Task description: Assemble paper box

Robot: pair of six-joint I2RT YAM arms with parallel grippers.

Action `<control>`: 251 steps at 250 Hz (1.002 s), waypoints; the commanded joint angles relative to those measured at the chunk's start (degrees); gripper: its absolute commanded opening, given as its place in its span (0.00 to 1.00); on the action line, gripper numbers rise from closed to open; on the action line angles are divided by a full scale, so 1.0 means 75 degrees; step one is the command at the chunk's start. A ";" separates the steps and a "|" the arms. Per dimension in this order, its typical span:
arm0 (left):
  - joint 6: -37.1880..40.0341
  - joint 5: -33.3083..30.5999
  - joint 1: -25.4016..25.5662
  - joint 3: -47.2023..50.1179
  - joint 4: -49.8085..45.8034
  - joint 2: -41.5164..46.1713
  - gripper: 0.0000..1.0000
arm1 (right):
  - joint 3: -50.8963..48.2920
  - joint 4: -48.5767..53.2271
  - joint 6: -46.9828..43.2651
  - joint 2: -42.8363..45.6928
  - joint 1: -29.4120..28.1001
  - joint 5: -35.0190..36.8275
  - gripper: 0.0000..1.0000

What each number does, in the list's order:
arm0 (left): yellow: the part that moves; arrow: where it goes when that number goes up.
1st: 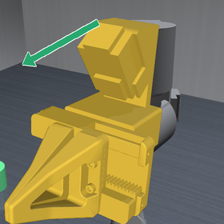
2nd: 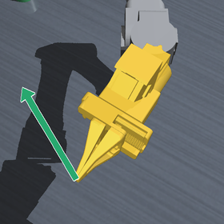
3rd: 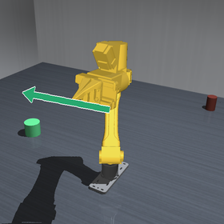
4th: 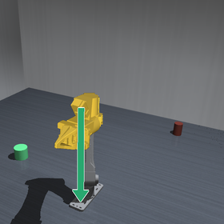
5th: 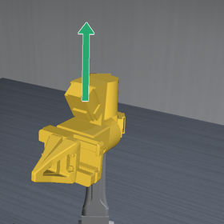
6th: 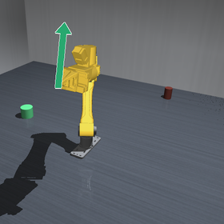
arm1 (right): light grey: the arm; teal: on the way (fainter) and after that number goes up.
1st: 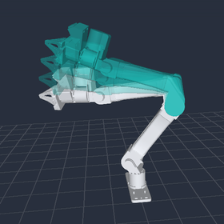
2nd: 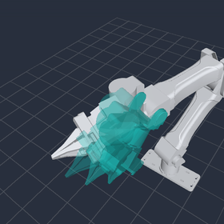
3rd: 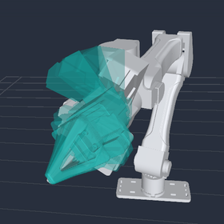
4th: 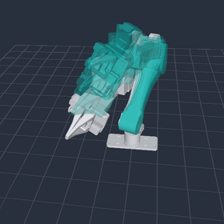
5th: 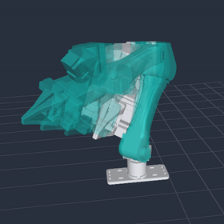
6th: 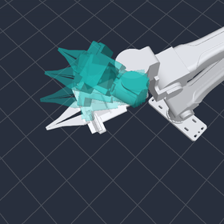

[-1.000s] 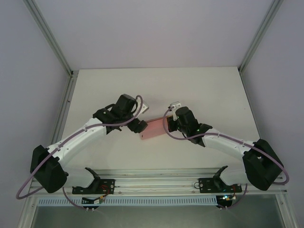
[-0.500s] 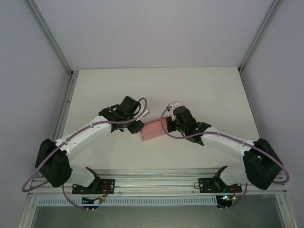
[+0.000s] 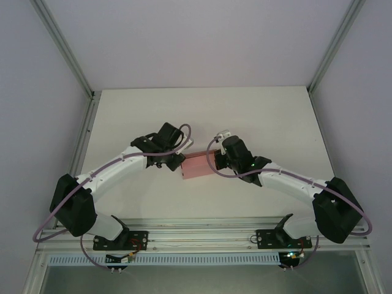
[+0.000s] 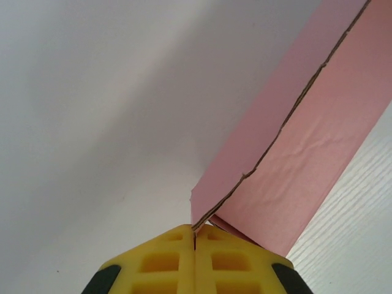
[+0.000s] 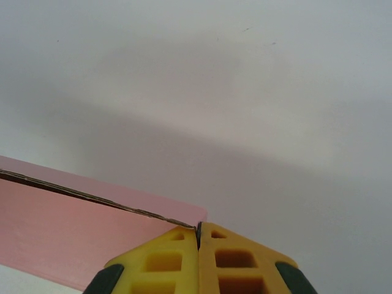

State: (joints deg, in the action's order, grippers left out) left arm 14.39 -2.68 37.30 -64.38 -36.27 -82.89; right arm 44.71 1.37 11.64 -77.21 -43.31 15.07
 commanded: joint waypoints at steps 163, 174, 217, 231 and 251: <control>-0.5122 0.1496 -0.0294 -0.1894 -0.0637 -0.1545 0.00 | 0.0183 0.0587 0.0611 -0.0806 -0.1241 0.1932 0.00; -0.5109 0.1463 -0.0380 -0.1999 -0.0752 -0.1557 0.00 | 0.0158 0.0593 0.0606 -0.0806 -0.1260 0.1974 0.00; -0.5020 0.1400 -0.0646 -0.2095 -0.1081 -0.1420 0.00 | -0.0087 0.0366 0.0410 -0.0684 -0.1325 0.2154 0.00; -0.5015 0.1433 -0.0669 -0.2112 -0.1109 -0.1359 0.00 | -0.0139 0.0282 0.0310 -0.0612 -0.1339 0.2201 0.00; -0.5011 0.1636 -0.0683 -0.2275 -0.1290 -0.1410 0.00 | -0.0155 0.0256 0.0191 -0.0517 -0.1355 0.2284 0.00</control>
State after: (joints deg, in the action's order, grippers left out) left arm -21.91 4.21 32.40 -77.93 -45.32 -94.54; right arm 45.56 0.91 15.20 -81.25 -52.14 34.70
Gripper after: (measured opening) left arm 0.049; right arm 0.050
